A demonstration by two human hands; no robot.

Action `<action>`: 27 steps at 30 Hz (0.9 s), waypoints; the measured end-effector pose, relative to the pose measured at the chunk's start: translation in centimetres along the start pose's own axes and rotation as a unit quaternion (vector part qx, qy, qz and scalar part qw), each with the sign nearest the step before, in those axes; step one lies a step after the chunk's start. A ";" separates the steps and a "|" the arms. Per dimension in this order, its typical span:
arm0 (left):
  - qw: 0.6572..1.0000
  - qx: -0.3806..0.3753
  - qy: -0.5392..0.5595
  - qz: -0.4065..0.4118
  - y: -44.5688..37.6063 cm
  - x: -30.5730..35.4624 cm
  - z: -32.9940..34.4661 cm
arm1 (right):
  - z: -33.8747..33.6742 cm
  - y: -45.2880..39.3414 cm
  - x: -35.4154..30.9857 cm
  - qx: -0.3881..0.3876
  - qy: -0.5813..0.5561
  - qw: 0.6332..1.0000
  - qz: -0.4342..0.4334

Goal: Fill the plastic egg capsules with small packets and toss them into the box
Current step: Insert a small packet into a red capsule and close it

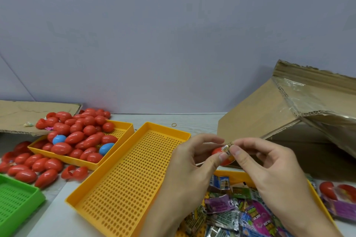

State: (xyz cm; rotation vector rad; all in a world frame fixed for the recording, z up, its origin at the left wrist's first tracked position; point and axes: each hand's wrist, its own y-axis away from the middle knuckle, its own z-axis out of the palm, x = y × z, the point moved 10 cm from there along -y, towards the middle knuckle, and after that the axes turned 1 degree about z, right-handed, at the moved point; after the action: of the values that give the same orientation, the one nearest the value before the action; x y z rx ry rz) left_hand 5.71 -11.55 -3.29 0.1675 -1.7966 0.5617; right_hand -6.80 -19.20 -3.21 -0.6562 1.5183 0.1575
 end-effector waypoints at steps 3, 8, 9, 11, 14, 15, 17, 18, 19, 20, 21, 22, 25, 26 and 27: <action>1.000 0.004 -0.003 0.017 -0.1 0.3 0.1 | 0.0 0.0 -0.1 0.005 0.011 1.000 -0.012; 1.000 0.008 0.021 0.018 0.0 0.3 0.1 | 0.0 0.0 -0.2 0.004 0.022 0.999 -0.027; 0.999 0.011 0.028 0.018 0.0 0.3 0.1 | 0.1 0.1 -0.3 0.003 0.029 0.999 -0.032; 0.999 0.021 0.043 0.019 0.0 0.3 -0.2 | 0.2 0.2 -0.6 0.002 0.061 0.997 -0.047; 0.997 0.037 0.064 0.015 -0.1 0.2 -0.4 | 0.7 0.4 -0.7 -0.002 0.138 0.988 -0.067; 0.997 0.041 0.069 0.014 -0.1 0.2 -0.4 | 0.9 0.4 -0.8 0.000 0.163 0.984 -0.077; 0.996 0.049 0.074 0.013 -0.1 0.2 -0.4 | 1.1 0.5 -1.3 0.011 0.201 0.974 -0.100; 0.995 0.054 0.077 0.013 -0.1 0.2 -0.4 | 1.1 0.6 -1.7 0.018 0.212 0.971 -0.111; 0.995 0.059 0.082 0.013 -0.1 0.2 -0.4 | 1.2 0.7 -2.0 0.025 0.218 0.968 -0.120; 0.994 0.064 0.086 0.014 -0.1 0.3 -0.4 | 1.2 0.7 -2.2 0.033 0.223 0.966 -0.127; 0.994 0.067 0.089 0.015 -0.1 0.3 -0.4 | 1.2 0.8 -2.4 0.040 0.228 0.964 -0.134; 0.993 0.070 0.093 0.017 -0.1 0.4 -0.4 | 1.2 0.8 -2.5 0.045 0.233 0.961 -0.139; 0.992 0.079 0.100 0.016 -0.1 0.5 -0.4 | 1.1 0.8 -2.4 0.051 0.248 0.957 -0.142; 0.991 0.082 0.100 0.013 -0.1 0.4 -0.4 | 1.1 0.8 -2.3 0.052 0.253 0.956 -0.143; 0.991 0.083 0.100 0.010 -0.1 0.3 -0.4 | 1.1 0.8 -2.3 0.052 0.253 0.955 -0.144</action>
State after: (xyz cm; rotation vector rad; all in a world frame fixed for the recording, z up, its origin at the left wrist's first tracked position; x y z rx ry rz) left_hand 6.02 -11.43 -2.88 0.2008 -1.5584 0.7181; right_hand -6.46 -17.30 -1.37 -0.8675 1.8804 -0.3378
